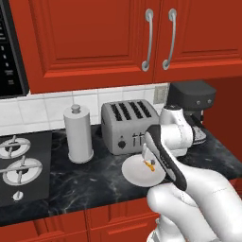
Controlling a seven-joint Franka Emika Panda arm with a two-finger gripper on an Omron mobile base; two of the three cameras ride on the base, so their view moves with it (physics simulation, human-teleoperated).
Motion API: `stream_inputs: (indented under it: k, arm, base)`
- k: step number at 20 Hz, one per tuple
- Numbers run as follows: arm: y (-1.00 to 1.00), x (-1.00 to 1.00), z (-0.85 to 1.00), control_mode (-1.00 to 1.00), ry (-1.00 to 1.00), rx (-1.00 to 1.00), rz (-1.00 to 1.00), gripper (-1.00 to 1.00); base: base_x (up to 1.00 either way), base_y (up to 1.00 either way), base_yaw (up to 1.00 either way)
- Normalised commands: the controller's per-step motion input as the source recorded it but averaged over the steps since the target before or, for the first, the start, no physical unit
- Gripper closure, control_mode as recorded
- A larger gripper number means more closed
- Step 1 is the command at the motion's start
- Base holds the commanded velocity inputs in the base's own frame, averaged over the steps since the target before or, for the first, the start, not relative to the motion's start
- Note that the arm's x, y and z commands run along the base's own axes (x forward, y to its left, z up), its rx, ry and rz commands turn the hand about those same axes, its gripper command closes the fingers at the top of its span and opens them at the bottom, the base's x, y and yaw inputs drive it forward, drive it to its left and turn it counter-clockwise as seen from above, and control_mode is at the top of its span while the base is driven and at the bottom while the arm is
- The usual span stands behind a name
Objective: Place the shrimp on the plate and place the carrot on the same plate.
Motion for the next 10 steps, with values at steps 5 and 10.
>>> stream_inputs:
  k: [5,10]
  arm:
    - [0.0,-0.88,0.53,-1.0,-0.07,0.0,-0.04,-1.0]
    - [0.0,-0.63,0.42,-1.0,-0.09,0.0,-0.03,-1.0]
  base:
    - [0.0,0.0,0.0]
    - [0.0,0.0,0.0]
